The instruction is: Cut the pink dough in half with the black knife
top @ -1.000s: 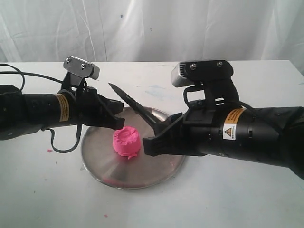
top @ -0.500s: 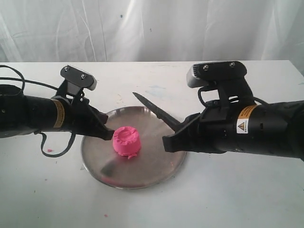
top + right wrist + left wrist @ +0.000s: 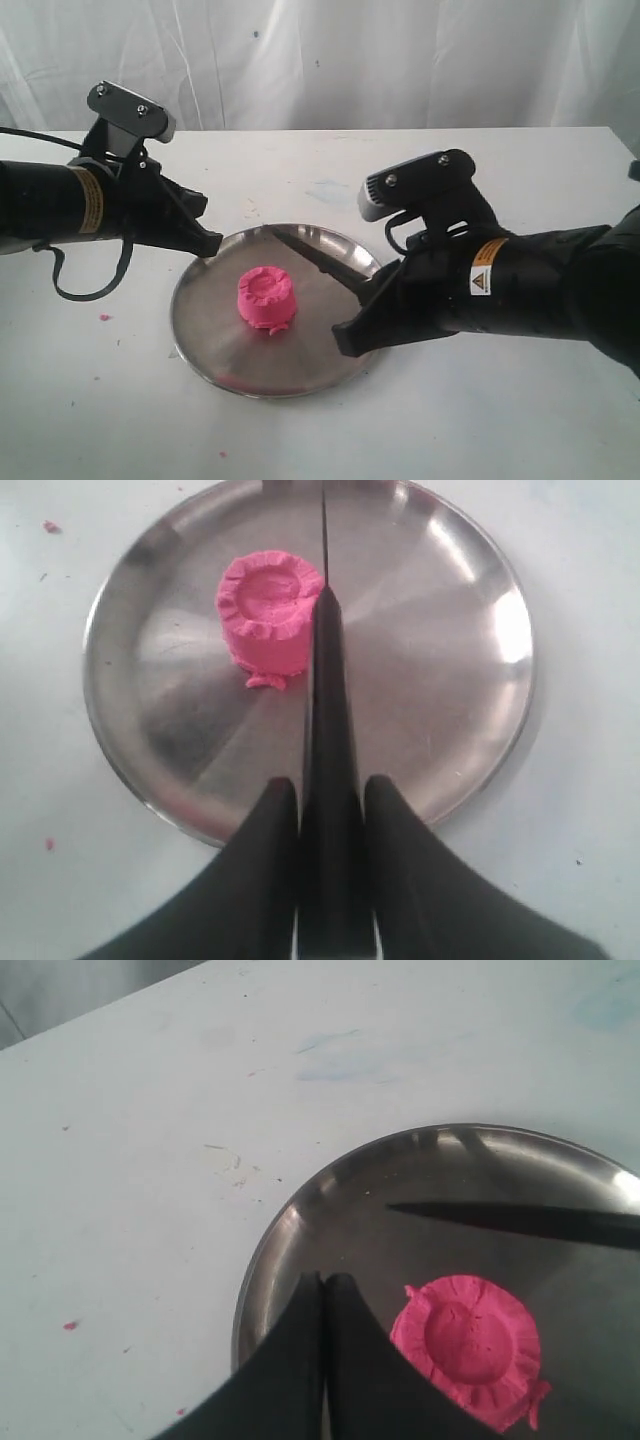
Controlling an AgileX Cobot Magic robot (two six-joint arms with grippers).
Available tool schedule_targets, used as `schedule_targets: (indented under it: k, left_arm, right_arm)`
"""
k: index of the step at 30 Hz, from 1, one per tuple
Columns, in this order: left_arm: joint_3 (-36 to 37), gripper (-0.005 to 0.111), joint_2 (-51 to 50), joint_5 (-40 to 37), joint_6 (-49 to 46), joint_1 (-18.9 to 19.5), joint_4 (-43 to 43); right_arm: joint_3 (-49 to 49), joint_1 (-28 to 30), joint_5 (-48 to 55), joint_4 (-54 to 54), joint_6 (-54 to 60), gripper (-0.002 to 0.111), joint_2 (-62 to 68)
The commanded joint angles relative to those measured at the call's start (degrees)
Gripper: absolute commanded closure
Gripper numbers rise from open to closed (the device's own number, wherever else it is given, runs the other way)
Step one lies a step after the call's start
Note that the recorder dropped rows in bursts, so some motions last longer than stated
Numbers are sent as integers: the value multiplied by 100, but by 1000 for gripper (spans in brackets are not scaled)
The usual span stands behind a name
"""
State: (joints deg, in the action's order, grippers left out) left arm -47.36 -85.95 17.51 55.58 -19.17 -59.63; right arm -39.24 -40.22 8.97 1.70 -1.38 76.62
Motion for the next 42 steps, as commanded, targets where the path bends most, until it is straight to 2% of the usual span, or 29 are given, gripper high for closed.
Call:
schedule_targets:
  k: [1,42]
  left_arm:
    - [-10,107,59,-2,-10,-23,-55]
    - [-10,107,49,84,10,-23,-55]
  right_arm:
    - [-25,-348,-295,-15,138,108,41]
    - [-25,-378,-814,-17,138,108,1143]
